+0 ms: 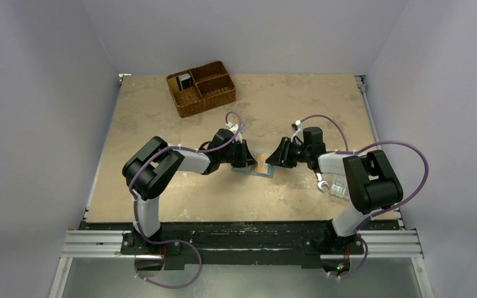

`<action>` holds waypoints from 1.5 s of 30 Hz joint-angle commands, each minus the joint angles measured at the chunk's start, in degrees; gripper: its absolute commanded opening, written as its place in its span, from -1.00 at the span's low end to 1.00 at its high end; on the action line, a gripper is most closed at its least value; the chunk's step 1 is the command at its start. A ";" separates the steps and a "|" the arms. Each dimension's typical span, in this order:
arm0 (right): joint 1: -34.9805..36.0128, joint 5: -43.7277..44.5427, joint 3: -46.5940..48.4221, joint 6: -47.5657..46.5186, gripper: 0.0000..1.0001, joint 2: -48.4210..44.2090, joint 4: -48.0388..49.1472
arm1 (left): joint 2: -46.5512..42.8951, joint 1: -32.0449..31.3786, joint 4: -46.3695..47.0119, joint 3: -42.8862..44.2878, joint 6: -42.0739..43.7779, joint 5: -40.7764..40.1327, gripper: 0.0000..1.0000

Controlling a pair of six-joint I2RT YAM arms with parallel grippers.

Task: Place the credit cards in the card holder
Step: Turn over the card slot in the card holder, then pick up the credit card from the storage box.

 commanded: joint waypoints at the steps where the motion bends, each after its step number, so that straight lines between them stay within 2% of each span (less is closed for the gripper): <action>1: -0.27 -0.30 0.07 0.03 -0.19 0.38 1.92 | 0.56 0.69 -0.21 -2.38 0.26 -2.45 -0.98; 11: 0.15 0.12 1.15 0.14 -0.15 0.18 1.67 | 0.84 0.97 1.64 -4.52 -0.50 -1.59 -1.00; 21: 4.35 1.39 4.56 -0.17 -0.13 -0.18 -0.44 | 0.10 0.95 2.11 -3.71 -0.67 0.00 -0.99; 24: 5.07 1.99 4.86 0.67 -0.13 -1.59 0.04 | -2.19 0.97 2.76 -3.52 -1.04 2.26 -0.84; 28: 6.49 0.98 6.91 0.77 -0.11 -1.30 0.03 | -10.27 1.21 7.13 -5.97 -2.68 6.12 -0.30; 31: 9.12 0.17 10.16 1.47 -0.11 1.33 0.03 | -19.80 2.41 8.01 -9.89 -4.50 6.72 -0.07; 33: 10.85 -0.55 11.79 3.20 -0.10 2.78 2.56 | -27.81 4.47 2.46 -11.87 -3.87 5.62 0.01; 35: 12.30 -0.70 12.99 4.93 -0.01 4.09 5.17 | -38.71 7.17 -8.14 -12.10 -0.76 2.32 0.12; 38: 15.05 -2.80 16.88 5.98 0.12 8.73 6.08 | -48.12 11.52 -31.01 -5.80 7.40 -7.95 0.32; 40: 15.63 -5.36 18.19 5.12 0.13 9.60 5.50 | -49.84 13.99 -40.64 0.86 10.71 -16.37 0.44; 42: 15.07 -3.62 16.32 4.15 0.25 6.52 5.89 | -49.17 15.32 -44.19 5.33 12.14 -22.78 0.50; 45: 14.13 1.81 16.35 -3.26 0.32 1.38 -3.10 | -44.67 16.01 -41.37 9.54 12.69 -28.49 0.58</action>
